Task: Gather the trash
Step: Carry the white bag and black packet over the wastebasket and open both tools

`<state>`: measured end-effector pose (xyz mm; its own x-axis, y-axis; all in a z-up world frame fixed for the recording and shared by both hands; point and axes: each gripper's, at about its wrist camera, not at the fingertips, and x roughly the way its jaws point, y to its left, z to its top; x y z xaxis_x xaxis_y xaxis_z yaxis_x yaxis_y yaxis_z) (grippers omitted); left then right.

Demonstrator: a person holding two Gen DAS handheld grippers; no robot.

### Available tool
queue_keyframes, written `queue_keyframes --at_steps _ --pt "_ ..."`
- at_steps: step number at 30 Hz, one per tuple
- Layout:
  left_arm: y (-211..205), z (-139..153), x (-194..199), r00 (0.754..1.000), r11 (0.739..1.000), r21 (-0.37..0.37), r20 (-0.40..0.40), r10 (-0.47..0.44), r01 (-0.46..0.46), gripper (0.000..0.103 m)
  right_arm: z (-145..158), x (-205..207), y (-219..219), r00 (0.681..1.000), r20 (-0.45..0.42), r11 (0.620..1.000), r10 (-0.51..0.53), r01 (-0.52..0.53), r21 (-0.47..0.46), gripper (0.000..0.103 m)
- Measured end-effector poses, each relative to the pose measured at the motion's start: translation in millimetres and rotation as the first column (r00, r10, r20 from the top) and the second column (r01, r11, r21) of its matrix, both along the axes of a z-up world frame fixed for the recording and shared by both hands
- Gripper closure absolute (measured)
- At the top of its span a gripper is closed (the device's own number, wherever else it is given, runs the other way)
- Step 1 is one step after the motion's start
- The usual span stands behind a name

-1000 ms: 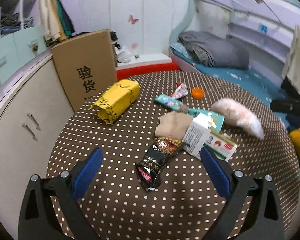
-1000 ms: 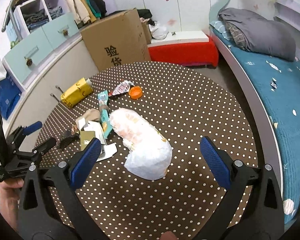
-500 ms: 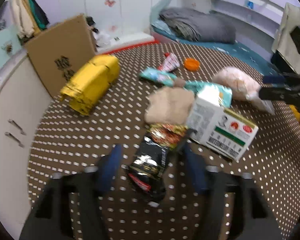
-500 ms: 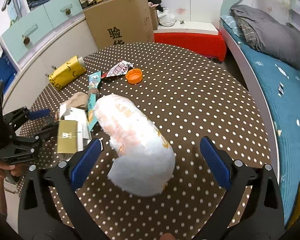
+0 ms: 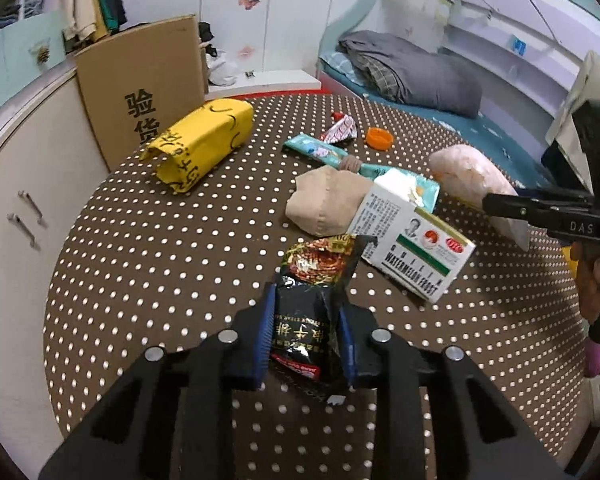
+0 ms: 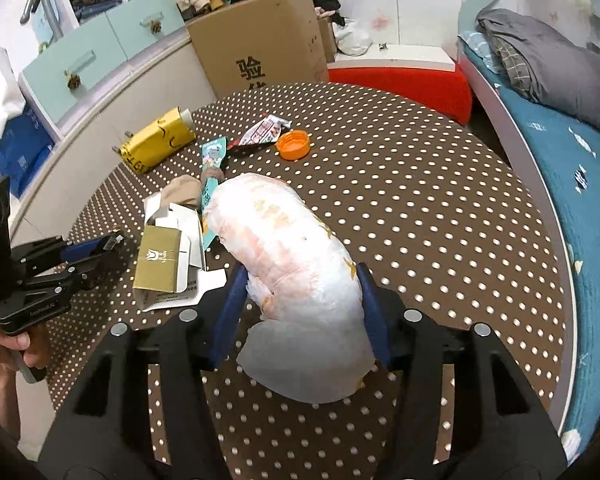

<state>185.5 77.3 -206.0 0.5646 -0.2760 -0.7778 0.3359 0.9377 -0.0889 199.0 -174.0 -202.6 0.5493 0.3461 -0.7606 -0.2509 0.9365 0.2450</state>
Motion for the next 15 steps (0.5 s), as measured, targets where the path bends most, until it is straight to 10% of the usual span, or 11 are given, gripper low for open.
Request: queue_keyframes --at_steps 15 --pt "-50 79 -13 0.991 0.998 -0.062 0.132 -0.009 0.017 0.076 35 -34 -71 0.991 0.087 0.989 -0.106 0.097 0.108 0.050"
